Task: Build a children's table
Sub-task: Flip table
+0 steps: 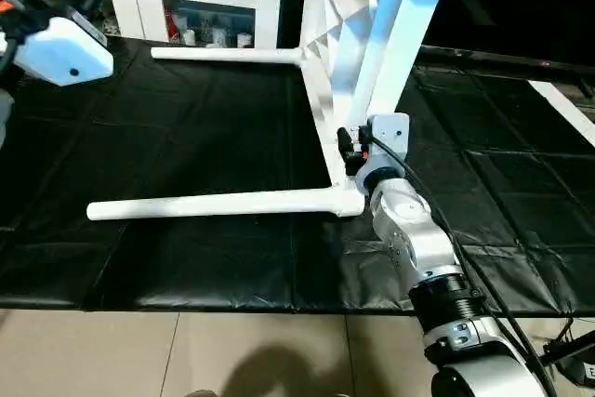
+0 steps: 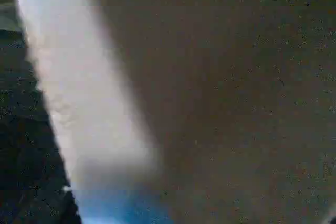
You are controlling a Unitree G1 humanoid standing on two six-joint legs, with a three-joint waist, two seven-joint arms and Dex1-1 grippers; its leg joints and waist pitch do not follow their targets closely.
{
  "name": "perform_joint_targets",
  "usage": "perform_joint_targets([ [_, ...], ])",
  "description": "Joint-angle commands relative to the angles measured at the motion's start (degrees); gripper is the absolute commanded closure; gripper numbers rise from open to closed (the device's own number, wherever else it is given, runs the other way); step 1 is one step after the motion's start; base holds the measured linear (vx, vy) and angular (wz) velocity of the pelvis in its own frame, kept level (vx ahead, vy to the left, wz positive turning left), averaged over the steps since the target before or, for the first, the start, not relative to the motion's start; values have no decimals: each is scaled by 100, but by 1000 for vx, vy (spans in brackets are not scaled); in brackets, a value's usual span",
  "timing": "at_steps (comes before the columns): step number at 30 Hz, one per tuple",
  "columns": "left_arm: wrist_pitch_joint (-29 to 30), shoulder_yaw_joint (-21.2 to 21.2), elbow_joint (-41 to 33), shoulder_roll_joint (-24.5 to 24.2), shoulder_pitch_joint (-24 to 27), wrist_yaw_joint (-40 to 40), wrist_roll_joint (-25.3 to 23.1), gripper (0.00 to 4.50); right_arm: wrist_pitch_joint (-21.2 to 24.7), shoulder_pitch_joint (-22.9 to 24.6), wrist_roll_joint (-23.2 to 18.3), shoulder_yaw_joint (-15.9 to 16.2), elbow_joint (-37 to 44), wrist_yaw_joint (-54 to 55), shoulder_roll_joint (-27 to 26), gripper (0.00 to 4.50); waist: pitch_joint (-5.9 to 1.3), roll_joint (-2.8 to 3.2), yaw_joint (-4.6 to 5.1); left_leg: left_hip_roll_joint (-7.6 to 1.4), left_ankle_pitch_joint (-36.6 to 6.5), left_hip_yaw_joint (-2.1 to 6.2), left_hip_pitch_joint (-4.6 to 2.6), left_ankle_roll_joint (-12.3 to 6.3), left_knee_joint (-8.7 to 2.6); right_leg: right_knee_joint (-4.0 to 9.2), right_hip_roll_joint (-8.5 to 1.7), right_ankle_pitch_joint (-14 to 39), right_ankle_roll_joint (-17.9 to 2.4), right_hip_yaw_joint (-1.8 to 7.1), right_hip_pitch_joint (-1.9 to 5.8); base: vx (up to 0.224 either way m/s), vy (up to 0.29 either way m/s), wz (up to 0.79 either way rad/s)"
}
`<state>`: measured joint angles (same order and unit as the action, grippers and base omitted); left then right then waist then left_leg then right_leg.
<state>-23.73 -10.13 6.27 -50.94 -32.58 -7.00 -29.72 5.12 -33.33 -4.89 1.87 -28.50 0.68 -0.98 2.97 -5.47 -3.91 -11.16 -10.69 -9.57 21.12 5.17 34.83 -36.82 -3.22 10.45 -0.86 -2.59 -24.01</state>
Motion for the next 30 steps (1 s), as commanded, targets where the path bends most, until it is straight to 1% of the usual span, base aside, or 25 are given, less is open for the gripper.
perform_joint_targets([
  [1, -2, 85, 78, -36, -179, 74, -25, 127, -219, -106, 173, 78, 39, -102, 134, 257, -354, 218, -33, -138, -1473, 64, -93, 475, -442, 366, -384, 1056, -764, 250, 229, 0, 0, 0],
  [2, 12, 96, 115, -40, -206, 82, -35, 127, -232, -102, 202, 99, 47, -110, 144, 257, -355, 224, -39, -135, -1468, 61, -99, 473, -438, 367, -382, 1033, -772, 252, 224, 0, 0, 0],
  [3, 19, 103, 143, -41, -227, 83, -34, 140, -240, -98, 221, 114, 56, -116, 150, 257, -350, 231, -40, -137, -1481, 64, -96, 478, -442, 364, -383, 1030, -774, 253, 227, 0, 0, 0],
  [4, 35, 128, 208, -47, -274, 83, -26, 140, -260, -91, 261, 142, 75, -127, 163, 257, -353, 219, -45, -138, -1460, 64, -95, 475, -441, 364, -387, 1019, -771, 253, 234, 0, 0, 0],
  [5, 39, 151, 267, -53, -318, 76, -13, 166, -274, -87, 306, 172, 94, -133, 182, 257, -349, 225, -46, -136, -1459, 62, -95, 474, -441, 365, -385, 1030, -770, 254, 230, 0, 0, 0],
  [7, 32, 162, 300, -54, -346, 69, 0, 173, -276, -86, 336, 192, 106, -135, 198, 257, -352, 221, -54, -134, -1449, 60, -91, 470, -438, 365, -390, 1033, -766, 259, 237, 0, 0, 0],
  [8, 61, 178, 371, -38, -409, 44, 23, 173, -294, -82, 367, 210, 134, -141, 221, 257, -351, 236, -64, -134, -1437, 60, -98, 474, -439, 366, -386, 1014, -764, 258, 231, 0, 0, 0],
  [9, 69, 187, 406, -27, -436, 11, 58, 180, -296, -81, 384, 222, 146, -145, 232, 257, -351, 235, -67, -132, -1447, 58, -101, 473, -436, 366, -385, 1012, -765, 259, 227, 0, 0, 0],
  [10, 70, 188, 411, -26, -440, 6, 63, 208, -296, -81, 387, 224, 148, -145, 234, 257, -350, 249, -72, -135, -1450, 62, -101, 483, -437, 360, -390, 1006, -772, 260, 231, 0, 0, 0],
  [12, 31, 241, 489, 14, -524, -90, 154, 215, -274, -66, 447, 243, 253, -179, 280, 257, -349, 245, -90, -133, -1444, 58, -101, 480, -436, 366, -388, 1014, -766, 260, 232, 0, 0, 0],
  [13, 35, 268, 483, 39, -542, -129, 181, 219, -252, -61, 458, 248, 316, -195, 307, 257, -349, 255, -101, -132, -1412, 59, -98, 483, -437, 360, -388, 984, -770, 261, 238, 0, 0, 0],
  [14, 59, 296, 465, 74, -550, -169, 215, 231, -220, -61, 460, 245, 395, -216, 341, 257, -350, 246, -105, -135, -1392, 58, -96, 483, -436, 358, -388, 964, -766, 261, 242, 0, 0, 0],
  [16, 177, 337, 431, 151, -539, -230, 283, 252, -178, -85, 477, 242, 571, -275, 439, 257, -353, 237, -133, -132, -1216, 48, -84, 478, -426, 333, -390, 794, -791, 264, 265, 0, 0, 0],
  [17, 256, 329, 440, 182, -533, -239, 323, 253, -166, -117, 497, 262, 676, -343, 516, 257, -355, 260, -137, -130, -1143, 43, -82, 465, -416, 325, -388, 715, -800, 266, 266, 0, 0, 0],
  [18, 294, 318, 447, 196, -533, -240, 343, 253, -161, -136, 508, 275, 727, -384, 555, 257, -357, 245, -135, -129, -1114, 40, -79, 456, -414, 325, -385, 694, -801, 264, 276, 0, 0, 0],
  [19, 368, 279, 459, 234, -530, -239, 404, 253, -145, -162, 517, 290, 803, -449, 615, 257, -353, 244, -146, -129, -1084, 28, -92, 433, -404, 325, -384, 678, -815, 268, 267, 0, 0, 0],
  [20, 368, 279, 459, 234, -530, -239, 404, 263, -145, -162, 517, 290, 803, -449, 615, 257, -352, 238, -146, -126, -1048, 28, -81, 416, -402, 319, -387, 658, -826, 269, 279, 0, 0, 0],
  [21, 550, 161, 514, 349, -530, -253, 641, 263, -42, -235, 489, 284, 1011, -630, 768, 257, -350, 244, -157, -119, -951, 23, -65, 390, -398, 312, -387, 615, -837, 273, 294, 0, 0, 0],
  [23, 787, -27, 672, 460, -569, -298, 967, 266, 190, -369, 328, 158, 1288, -844, 964, 257, -348, 245, -175, -114, -800, 14, -61, 370, -390, 293, -376, 490, -858, 272, 304, 0, 0, 0],
  [24, 874, -106, 775, 481, -595, -327, 1087, 267, 322, -459, 215, 60, 1407, -937, 1069, 257, -356, 247, -169, -101, -689, 16, -40, 338, -382, 282, -376, 398, -861, 273, 329, 0, 0, 0],
  [25, 930, -153, 847, 484, -612, -356, 1158, 267, 431, -532, 140, -15, 1494, -1007, 1159, 257, -347, 238, -175, -87, -637, 2, -45, 307, -373, 286, -363, 417, -828, 276, 321, 0, 0, 0],
  [26, 1001, -217, 919, 509, -596, -419, 1287, 267, 539, -654, 72, -97, 1569, -1123, 1318, 257, -347, 236, -176, -85, -632, 3, -45, 298, -374, 288, -364, 446, -826, 276, 326, 0, 0, 0],
  [27, 1001, -217, 919, 509, -596, -419, 1287, 267, 539, -654, 72, -97, 1569, -1123, 1318, 257, -347, 236, -176, -85, -632, 3, -45, 298, -374, 288, -364, 446, -826, 276, 326, 0, 0, 0],
  [28, 1185, -333, 955, 620, -470, -590, 1582, 267, 673, -921, -37, -250, 1627, -1322, 1629, 257, -343, 245, -186, -89, -625, -5, -62, 299, -373, 290, -372, 501, -847, 275, 311, 0, 0, 0],
  [30, 1268, -379, 948, 677, -398, -660, 1698, 267, 716, -1031, -81, -312, 1635, -1391, 1748, 257, -341, 249, -208, -94, -650, -15, -60, 290, -365, 293, -361, 497, -865, 274, 304, 0, 0, 0],
])
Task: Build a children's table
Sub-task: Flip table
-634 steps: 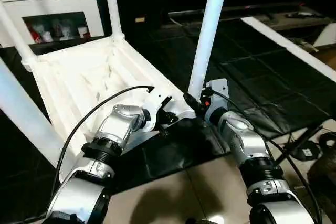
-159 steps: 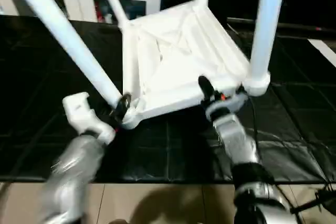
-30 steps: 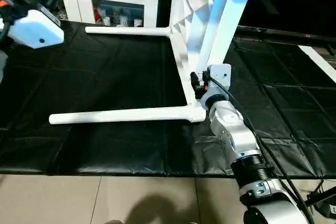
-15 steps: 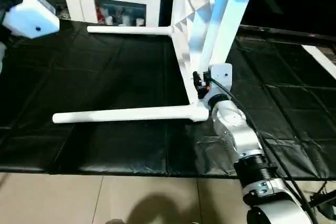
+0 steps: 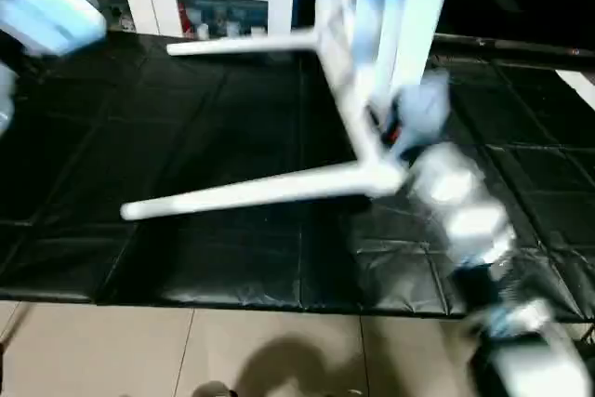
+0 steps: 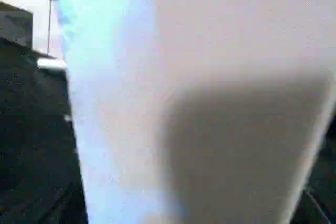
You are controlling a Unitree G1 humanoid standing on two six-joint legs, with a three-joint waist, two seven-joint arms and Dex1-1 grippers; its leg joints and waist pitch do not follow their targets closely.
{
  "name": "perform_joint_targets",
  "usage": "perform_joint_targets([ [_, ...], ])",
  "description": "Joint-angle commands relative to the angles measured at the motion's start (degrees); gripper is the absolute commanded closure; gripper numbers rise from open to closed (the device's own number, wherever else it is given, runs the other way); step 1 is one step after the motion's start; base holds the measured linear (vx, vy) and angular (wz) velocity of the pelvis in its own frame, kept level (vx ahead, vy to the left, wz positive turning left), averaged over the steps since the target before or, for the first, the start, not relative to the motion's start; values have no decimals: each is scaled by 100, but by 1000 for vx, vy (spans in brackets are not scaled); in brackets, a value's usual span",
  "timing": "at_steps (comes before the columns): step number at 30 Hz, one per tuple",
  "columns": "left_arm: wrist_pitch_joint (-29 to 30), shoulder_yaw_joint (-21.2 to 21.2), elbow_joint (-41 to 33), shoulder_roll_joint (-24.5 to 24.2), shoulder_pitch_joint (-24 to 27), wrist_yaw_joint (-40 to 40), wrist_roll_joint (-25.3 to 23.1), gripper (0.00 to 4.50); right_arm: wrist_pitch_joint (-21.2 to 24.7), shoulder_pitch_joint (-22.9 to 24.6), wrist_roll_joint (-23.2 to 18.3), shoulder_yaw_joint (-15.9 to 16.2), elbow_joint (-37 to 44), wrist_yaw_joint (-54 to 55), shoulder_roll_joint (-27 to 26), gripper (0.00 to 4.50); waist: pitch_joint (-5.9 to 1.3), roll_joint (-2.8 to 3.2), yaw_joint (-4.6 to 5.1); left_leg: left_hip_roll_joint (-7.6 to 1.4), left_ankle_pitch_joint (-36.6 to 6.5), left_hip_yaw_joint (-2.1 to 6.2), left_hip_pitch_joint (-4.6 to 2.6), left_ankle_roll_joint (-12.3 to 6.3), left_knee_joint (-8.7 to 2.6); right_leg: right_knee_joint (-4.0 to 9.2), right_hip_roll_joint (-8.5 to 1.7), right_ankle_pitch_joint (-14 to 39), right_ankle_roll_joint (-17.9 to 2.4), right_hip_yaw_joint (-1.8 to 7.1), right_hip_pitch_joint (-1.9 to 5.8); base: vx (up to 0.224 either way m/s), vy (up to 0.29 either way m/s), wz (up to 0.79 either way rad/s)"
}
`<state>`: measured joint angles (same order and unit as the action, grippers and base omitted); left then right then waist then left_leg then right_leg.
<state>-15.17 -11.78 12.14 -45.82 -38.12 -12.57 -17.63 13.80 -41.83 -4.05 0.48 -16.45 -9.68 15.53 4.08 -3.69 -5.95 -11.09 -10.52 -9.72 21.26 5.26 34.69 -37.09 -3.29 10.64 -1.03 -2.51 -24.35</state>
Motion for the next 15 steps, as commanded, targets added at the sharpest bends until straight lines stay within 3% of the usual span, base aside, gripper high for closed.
perform_joint_targets([
  [1, 727, -266, 177, 490, 535, -323, 887, 267, -45, -615, -310, -339, 366, -700, 538, 257, -450, 19, 3, -109, -644, -7, -67, 273, -359, 321, -360, 468, -862, 264, 344, 0, 0, 0],
  [4, 996, -252, -45, 795, 894, -506, 1218, 270, -16, -1002, -354, -397, 289, -1090, 954, 257, -448, 27, -54, -116, -717, -22, -70, 185, -337, 327, -363, 539, -968, 258, 345, 0, 0, 0],
  [6, 1308, -184, -379, 1155, 1231, -538, 1502, 271, 216, -1368, -367, -409, 146, -1425, 1325, 257, -426, -10, -44, -124, -814, -26, -70, 119, -339, 338, -361, 751, -971, 255, 338, 0, 0, 0],
  [7, 1419, -116, -514, 1282, 1345, -547, 1583, 271, 402, -1471, -396, -359, 116, -1659, 1472, 257, -413, -33, -63, -125, -927, -40, -104, 71, -332, 387, -356, 995, -936, 261, 319, 0, 0, 0],
  [8, 1490, -34, -644, 1358, 1421, -547, 1601, 272, 541, -1528, -373, -276, 96, -1852, 1590, 257, -395, -15, -84, -140, -1037, -44, -117, 44, -339, 429, -366, 1213, -887, 268, 285, 0, 0, 0],
  [9, 1531, 18, -727, 1406, 1443, -552, 1606, 273, 689, -1549, -347, -173, 97, -2032, 1684, 257, -405, -29, -75, -141, -1056, -33, -107, 43, -342, 428, -362, 1253, -862, 260, 305, 0, 0, 0],
  [12, 1626, 52, -793, 1501, 1400, -588, 1645, 277, 914, -1493, -302, 50, 123, -2337, 1790, 257, -398, -65, -84, -151, -1296, 3, -126, 151, -375, 475, -353, 1598, -635, 238, 282, 0, 0, 0],
  [13, 1626, 52, -793, 1501, 1400, -588, 1645, 278, 914, -1493, -302, 50, 123, -2337, 1790, 201, -400, -84, -77, -146, -1478, 16, -144, 206, -378, 491, -353, 1804, -578, 229, 272, 0, 0, 0],
  [15, 1750, 55, -847, 1523, 1361, -652, 1638, 278, 899, -1422, -294, 175, 148, -2430, 1763, 183, -392, -116, -59, -132, -1718, 29, -155, 219, -375, 521, -360, 2166, -482, 226, 268, 0, 0, 0],
])
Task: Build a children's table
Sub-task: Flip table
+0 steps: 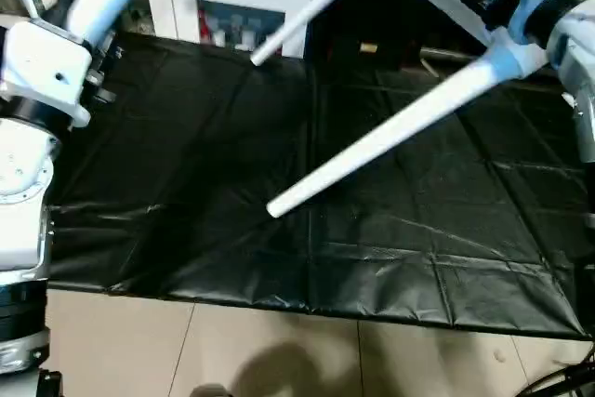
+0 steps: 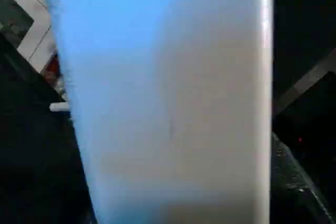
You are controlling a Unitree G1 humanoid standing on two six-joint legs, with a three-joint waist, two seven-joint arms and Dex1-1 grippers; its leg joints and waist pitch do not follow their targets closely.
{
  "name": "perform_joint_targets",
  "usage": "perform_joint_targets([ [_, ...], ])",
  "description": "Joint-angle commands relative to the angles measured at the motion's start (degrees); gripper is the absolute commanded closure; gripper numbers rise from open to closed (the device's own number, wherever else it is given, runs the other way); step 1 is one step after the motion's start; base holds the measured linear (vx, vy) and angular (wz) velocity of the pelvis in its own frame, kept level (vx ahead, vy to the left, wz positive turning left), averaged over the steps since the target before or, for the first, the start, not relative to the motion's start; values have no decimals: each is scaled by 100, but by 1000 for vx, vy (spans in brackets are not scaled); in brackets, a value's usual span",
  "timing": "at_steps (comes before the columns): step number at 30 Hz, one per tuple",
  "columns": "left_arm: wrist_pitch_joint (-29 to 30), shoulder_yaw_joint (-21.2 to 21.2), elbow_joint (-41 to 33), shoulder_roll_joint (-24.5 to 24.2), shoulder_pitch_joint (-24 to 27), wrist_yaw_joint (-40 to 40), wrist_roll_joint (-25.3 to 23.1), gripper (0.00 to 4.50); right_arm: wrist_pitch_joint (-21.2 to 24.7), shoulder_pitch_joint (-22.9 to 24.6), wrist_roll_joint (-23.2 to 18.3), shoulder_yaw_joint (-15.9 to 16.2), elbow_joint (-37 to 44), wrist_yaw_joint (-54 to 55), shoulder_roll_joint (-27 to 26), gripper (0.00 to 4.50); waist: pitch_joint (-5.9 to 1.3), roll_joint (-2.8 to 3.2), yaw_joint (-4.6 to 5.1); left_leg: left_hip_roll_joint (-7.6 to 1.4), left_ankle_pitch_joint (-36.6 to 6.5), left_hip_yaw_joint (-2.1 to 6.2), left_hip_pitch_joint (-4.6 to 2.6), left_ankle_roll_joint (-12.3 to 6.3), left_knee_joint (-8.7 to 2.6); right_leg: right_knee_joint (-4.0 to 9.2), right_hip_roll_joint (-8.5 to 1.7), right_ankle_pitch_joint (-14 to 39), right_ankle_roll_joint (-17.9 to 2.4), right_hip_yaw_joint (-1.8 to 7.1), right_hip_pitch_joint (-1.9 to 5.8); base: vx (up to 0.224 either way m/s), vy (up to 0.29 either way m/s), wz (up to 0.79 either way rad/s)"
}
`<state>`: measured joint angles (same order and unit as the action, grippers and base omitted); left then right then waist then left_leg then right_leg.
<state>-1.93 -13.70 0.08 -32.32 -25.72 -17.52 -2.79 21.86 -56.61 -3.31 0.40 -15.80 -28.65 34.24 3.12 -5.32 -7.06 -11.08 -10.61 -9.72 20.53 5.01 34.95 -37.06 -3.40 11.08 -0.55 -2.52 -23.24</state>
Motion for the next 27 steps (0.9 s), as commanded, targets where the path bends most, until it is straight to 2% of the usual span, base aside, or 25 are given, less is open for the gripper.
perform_joint_targets([
  [1, 495, 249, 322, 175, 116, -175, 167, 278, 96, 64, -369, 209, 93, -580, -118, 174, -273, 59, 61, -134, -1902, 46, -104, 243, -412, 561, -365, 2465, -456, 220, 134, 0, 0, 0],
  [2, 631, 250, 251, 184, 115, -195, 211, 279, 133, 65, -383, 220, 129, -673, -142, 160, -261, 57, 81, -124, -2050, 65, -114, 263, -417, 603, -371, 2838, -353, 207, 122, 0, 0, 0],
  [4, 752, 246, 207, 201, 120, -186, 239, 280, 111, 71, -391, 230, 169, -787, -141, 138, -273, 65, 99, -124, -2144, 83, -140, 276, -408, 633, -374, 3031, -282, 194, 100, 0, 0, 0],
  [10, 989, 267, 144, 257, 163, -150, 214, 282, 82, 116, -374, 233, 255, -918, -115, 91, -297, 43, 125, -123, -2034, 102, -94, 220, -412, 617, -366, 2946, -249, 184, 119, 0, 0, 0],
  [13, 1090, 266, 93, 286, 180, -142, 198, 284, -14, 126, -354, 214, 249, -953, -141, 56, -297, 52, 116, -120, -2081, 92, -124, 200, -404, 629, -357, 2936, -298, 185, 89, 0, 0, 0],
  [15, 1123, 266, 79, 292, 182, -138, 199, 286, -94, 126, -342, 209, 231, -946, -168, 36, -298, 55, 109, -123, -2104, 95, -119, 206, -406, 631, -365, 2932, -308, 183, 88, 0, 0, 0],
  [16, 1204, 277, 58, 305, 174, -128, 201, 287, -276, 119, -316, 188, 185, -920, -236, 27, -299, 60, 106, -125, -2155, 99, -128, 210, -409, 635, -365, 2966, -305, 178, 78, 0, 0, 0],
  [21, 1176, 290, 50, 312, 155, -146, 170, 292, -483, 115, -309, 141, 166, -938, -302, 0, -302, 66, 100, -125, -2233, 109, -136, 210, -417, 643, -359, 2973, -297, 172, 72, 0, 0, 0],
  [24, 1173, 303, 51, 302, 140, -171, 133, 294, -855, 90, -319, 38, 150, -852, -400, 0, -313, 64, 95, -130, -2217, 113, -116, 214, -424, 628, -365, 2858, -312, 174, 84, 0, 0, 0],
  [27, 1176, 310, 83, 287, 95, -181, 117, 297, -1526, -43, -423, -272, 95, -559, -597, 0, -322, 84, 96, -133, -2154, 108, -104, 219, -428, 609, -372, 2688, -362, 183, 88, 0, 0, 0],
])
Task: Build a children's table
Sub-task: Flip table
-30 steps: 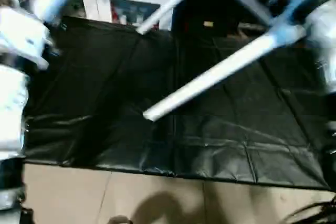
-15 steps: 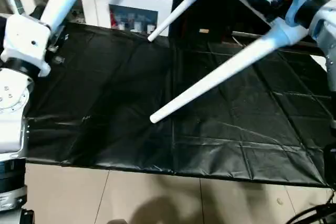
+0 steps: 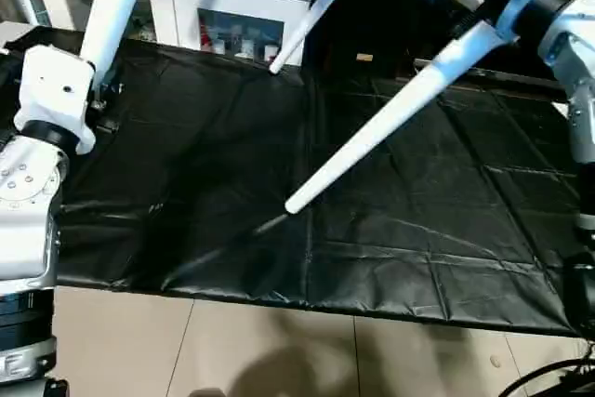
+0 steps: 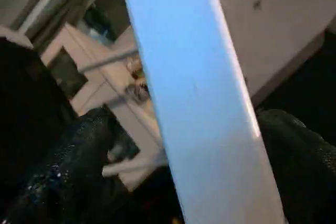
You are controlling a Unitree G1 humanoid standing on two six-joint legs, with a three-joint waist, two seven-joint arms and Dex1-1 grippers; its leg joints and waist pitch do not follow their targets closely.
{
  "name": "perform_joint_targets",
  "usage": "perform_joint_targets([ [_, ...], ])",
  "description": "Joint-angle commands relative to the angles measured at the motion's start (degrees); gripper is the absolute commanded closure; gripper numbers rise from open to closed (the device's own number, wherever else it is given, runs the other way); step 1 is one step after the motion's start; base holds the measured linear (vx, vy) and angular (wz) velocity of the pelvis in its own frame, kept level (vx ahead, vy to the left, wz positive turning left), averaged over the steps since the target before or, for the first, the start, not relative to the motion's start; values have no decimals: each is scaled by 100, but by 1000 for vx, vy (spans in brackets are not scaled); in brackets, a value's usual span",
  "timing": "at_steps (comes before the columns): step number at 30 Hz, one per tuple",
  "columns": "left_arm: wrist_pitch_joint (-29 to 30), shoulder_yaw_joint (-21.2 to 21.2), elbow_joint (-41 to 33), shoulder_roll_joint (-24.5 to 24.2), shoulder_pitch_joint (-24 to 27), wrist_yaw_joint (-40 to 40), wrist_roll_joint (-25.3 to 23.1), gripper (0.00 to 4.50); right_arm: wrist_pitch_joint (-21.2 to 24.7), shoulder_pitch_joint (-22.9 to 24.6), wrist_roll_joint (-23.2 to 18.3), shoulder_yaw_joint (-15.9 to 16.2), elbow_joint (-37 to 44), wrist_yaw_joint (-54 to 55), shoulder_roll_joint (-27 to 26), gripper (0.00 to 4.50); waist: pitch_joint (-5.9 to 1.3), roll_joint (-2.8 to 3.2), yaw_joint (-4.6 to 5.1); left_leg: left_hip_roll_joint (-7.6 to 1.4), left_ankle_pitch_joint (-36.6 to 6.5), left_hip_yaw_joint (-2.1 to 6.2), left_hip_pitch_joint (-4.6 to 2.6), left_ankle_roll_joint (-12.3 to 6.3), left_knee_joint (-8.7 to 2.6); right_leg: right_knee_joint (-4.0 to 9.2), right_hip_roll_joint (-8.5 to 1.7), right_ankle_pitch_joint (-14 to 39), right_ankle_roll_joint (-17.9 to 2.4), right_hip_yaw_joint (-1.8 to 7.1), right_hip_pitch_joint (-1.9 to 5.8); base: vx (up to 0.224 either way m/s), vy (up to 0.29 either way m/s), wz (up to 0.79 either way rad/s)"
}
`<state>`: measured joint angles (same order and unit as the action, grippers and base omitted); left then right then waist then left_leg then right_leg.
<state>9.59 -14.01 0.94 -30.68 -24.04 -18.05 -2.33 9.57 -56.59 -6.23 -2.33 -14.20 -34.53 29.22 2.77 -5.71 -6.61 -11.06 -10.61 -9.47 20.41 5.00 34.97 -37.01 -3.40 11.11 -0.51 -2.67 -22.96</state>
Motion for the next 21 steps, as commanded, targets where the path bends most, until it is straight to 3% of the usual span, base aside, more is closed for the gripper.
perform_joint_targets([
  [1, 12, 353, 13, 112, -88, -138, 57, 297, -615, -123, -204, -164, -82, 150, -175, 0, -295, 134, 48, -143, -2138, 82, -94, 229, -431, 595, -376, 2592, -389, 201, 53, 0, 0, 0],
  [6, -6, 365, 44, 92, -107, -158, 44, 303, -1109, -213, -487, -454, 22, 163, -335, 0, -356, 161, 24, -160, -1480, 41, -41, 168, -411, 441, -331, 1181, -762, 231, 125, 0, 0, 0],
  [7, -14, 367, 61, 81, -116, -169, 34, 303, -1187, -145, -738, -519, 263, -74, -429, 0, -357, 171, 25, -153, -1322, 32, -22, 141, -408, 417, -325, 926, -820, 231, 153, 0, 0, 0],
  [10, -27, 363, 79, 61, -120, -181, 30, 304, -1022, 92, -1013, -421, 631, -468, -529, 0, -364, 184, 27, -162, -1023, 41, 14, 70, -410, 364, -327, 421, -864, 232, 209, 0, 0, 0],
  [11, -32, 359, 88, 42, -119, -184, 31, 304, -731, 293, -1136, -315, 782, -540, -584, 0, -364, 187, 28, -157, -964, 38, -1, 53, -412, 366, -318, 339, -884, 233, 223, 0, 0, 0],
  [13, -60, 352, 129, -28, -121, -186, 23, 304, 78, 1032, -1519, 6, 1292, -488, -853, 0, -335, 207, 18, -163, -1037, 38, -24, 71, -443, 400, -319, 430, -844, 238, 220, 0, 0, 0],
  [16, -71, 339, 150, -53, -127, -190, 34, 304, 303, 1667, -1779, 169, 1653, -287, -1133, 0, -345, 204, 39, -183, -1505, 60, -70, 242, -479, 463, -355, 1030, -770, 228, 202, 0, 0, 0],
  [19, -99, 323, 169, -73, -103, -199, 37, 304, 506, 2566, -1901, 450, 1978, -199, -1284, 0, -339, 198, 2, -178, -1364, 50, -43, 245, -475, 460, -359, 946, -752, 245, 211, 0, 0, 0],
  [20, -107, 327, 174, -77, -92, -208, 36, 304, 550, 2769, -1881, 510, 2016, -213, -1284, 0, -334, 252, 2, -180, -1362, 63, -30, 272, -484, 450, -371, 990, -738, 246, 215, 0, 0, 0],
  [21, -120, 333, 184, -80, -77, -224, 40, 304, 603, 3050, -1814, 582, 2043, -210, -1285, 0, -337, 234, 5, -185, -1349, 60, -27, 273, -486, 468, -368, 989, -714, 246, 222, 0, 0, 0],
])
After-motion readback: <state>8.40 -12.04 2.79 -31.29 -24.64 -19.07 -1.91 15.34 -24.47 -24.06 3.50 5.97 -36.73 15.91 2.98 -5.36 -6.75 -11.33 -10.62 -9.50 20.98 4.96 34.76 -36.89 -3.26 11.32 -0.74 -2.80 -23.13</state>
